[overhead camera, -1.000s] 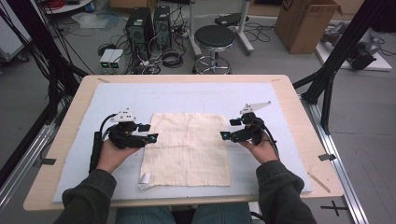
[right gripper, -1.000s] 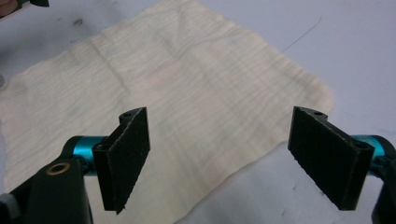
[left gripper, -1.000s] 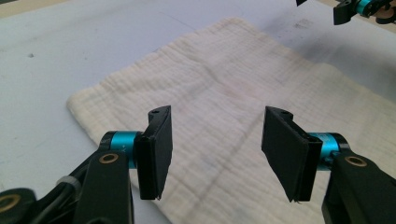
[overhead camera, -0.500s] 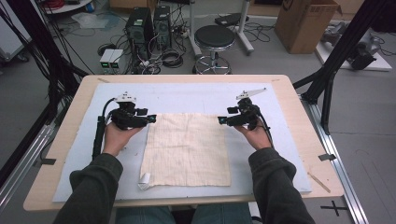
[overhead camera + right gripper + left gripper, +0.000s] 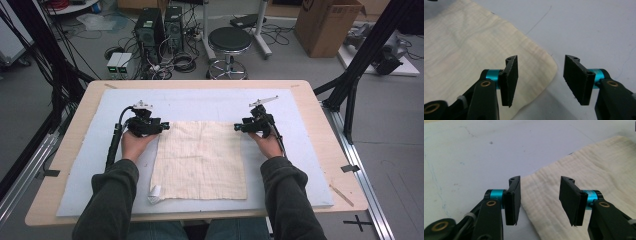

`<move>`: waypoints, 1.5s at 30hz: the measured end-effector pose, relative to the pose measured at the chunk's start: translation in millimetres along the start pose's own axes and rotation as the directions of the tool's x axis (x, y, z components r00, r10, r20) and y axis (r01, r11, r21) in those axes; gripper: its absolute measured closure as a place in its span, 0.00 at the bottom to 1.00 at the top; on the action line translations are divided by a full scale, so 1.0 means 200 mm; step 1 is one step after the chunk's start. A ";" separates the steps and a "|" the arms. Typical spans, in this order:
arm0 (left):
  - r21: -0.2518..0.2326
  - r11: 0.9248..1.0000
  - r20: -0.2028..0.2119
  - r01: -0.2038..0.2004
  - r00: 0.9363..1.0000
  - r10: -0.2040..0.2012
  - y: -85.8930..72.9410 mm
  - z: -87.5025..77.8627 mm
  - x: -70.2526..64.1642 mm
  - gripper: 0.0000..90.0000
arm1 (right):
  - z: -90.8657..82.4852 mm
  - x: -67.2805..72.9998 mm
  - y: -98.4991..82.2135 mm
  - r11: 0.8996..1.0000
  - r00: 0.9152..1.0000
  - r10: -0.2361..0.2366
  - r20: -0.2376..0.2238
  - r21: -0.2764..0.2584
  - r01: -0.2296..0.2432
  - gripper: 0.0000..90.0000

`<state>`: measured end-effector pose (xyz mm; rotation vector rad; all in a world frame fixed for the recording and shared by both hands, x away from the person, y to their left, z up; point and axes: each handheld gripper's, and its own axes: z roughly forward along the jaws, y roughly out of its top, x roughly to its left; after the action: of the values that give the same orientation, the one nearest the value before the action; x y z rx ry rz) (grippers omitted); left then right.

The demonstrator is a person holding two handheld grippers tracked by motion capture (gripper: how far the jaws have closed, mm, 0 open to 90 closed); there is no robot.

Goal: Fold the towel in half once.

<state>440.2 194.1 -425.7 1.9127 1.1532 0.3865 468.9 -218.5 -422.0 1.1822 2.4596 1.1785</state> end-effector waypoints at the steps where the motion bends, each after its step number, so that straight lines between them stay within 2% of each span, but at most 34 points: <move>1: 0.007 1.000 -0.010 0.006 1.000 -0.006 0.00 0.01 0.00 0.59 | 0.01 0.00 0.00 1.000 1.000 0.007 0.003 0.004 -0.007 0.53; 2: 0.017 1.000 -0.017 0.002 1.000 -0.002 -0.01 0.02 0.01 0.60 | 0.02 0.00 0.00 1.000 1.000 0.010 0.006 0.010 -0.010 0.55; 5: 0.021 1.000 -0.026 0.023 0.999 -0.022 -0.02 0.05 0.01 0.62 | 0.04 0.00 -0.01 1.000 1.000 0.010 0.024 0.009 -0.011 0.58; 8: 0.041 0.999 -0.044 0.021 0.999 -0.019 -0.02 0.07 0.01 0.63 | 0.06 -0.01 -0.01 0.999 0.999 0.026 0.044 0.017 -0.027 0.61; 12: 0.060 0.998 -0.047 0.028 0.999 -0.025 -0.03 0.10 0.01 0.65 | 0.08 -0.01 -0.02 0.999 0.998 0.036 0.051 0.032 -0.038 0.66; 17: 0.057 0.998 -0.086 0.024 0.996 -0.019 -0.02 0.11 0.00 0.77 | 0.10 0.00 -0.01 0.998 0.998 0.030 0.063 0.048 -0.033 0.78; 19: 0.058 0.998 -0.076 0.025 0.997 -0.020 -0.02 0.10 0.01 0.84 | 0.10 -0.01 -0.01 0.997 0.997 0.048 0.063 0.054 -0.051 0.84; 21: 0.059 0.998 -0.074 0.014 0.997 -0.010 -0.02 0.11 0.00 0.90 | 0.11 0.00 0.00 0.997 0.997 0.042 0.059 0.060 -0.045 0.91; 22: 0.059 0.998 -0.066 0.015 0.998 -0.011 -0.02 0.11 0.00 0.94 | 0.11 0.00 0.00 0.997 0.998 0.039 0.054 0.066 -0.043 0.93; 25: 0.059 0.998 -0.061 0.014 0.998 -0.011 -0.02 0.10 0.00 0.96 | 0.11 0.01 0.01 0.997 0.998 0.040 0.049 0.069 -0.044 0.94; 31: 0.017 1.000 -0.052 0.014 0.999 -0.013 0.00 0.07 0.00 0.97 | 0.09 0.01 0.02 0.997 0.998 0.051 0.043 0.051 -0.053 0.95; 37: -0.042 0.999 -0.044 0.028 0.999 -0.030 0.03 0.00 0.02 0.97 | 0.04 0.02 0.08 0.999 0.999 0.029 0.041 0.021 -0.030 0.95; 42: -0.089 0.995 -0.031 0.043 0.998 -0.046 0.05 -0.06 0.05 0.97 | 0.00 0.02 0.10 1.000 0.999 0.017 0.044 -0.002 -0.017 0.95; 45: -0.114 0.993 -0.019 0.036 0.999 -0.038 0.06 -0.10 0.05 0.97 | -0.03 0.02 0.12 0.999 0.999 0.021 0.037 -0.030 -0.020 0.95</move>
<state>440.1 210.1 -404.9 1.7901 1.1543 0.4436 477.5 -209.6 -400.8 1.2126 2.4007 1.1827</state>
